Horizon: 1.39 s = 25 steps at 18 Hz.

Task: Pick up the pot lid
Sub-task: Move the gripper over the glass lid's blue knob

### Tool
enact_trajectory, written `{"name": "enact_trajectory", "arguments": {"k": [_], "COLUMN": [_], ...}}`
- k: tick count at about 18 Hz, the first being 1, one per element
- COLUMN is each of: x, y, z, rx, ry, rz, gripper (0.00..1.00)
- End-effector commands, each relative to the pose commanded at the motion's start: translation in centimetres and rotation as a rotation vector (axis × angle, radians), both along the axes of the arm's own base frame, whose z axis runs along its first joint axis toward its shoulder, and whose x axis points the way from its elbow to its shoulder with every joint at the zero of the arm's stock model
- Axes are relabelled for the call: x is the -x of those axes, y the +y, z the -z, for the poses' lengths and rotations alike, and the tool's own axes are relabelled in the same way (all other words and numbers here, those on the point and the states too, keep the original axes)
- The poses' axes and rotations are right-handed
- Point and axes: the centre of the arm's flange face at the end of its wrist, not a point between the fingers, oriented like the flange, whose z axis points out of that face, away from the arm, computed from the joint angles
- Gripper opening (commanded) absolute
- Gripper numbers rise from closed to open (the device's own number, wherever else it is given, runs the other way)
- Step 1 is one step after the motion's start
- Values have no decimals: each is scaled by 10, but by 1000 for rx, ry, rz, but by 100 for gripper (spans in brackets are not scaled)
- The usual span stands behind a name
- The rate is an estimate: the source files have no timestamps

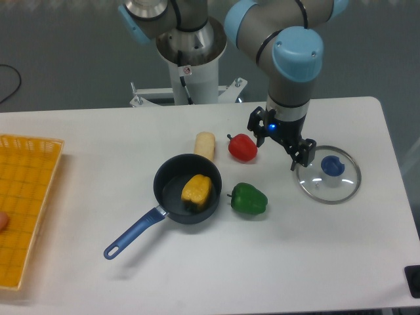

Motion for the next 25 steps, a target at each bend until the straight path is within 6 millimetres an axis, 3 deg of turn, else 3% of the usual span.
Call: {"name": "enact_trajectory", "arguments": {"k": [3, 6, 10, 12, 17, 25], "x": [2, 18, 34, 46, 64, 65], "y": [-3, -21, -35, -54, -78, -97], "z": [2, 5, 39, 47, 58, 79], "rx": [1, -8, 12, 0, 7, 31], "ry": [-1, -12, -38, -22, -28, -56], "rz": [-6, -42, -83, -114, -57, -69], "gripper": [100, 100, 100, 100, 100, 100]}}
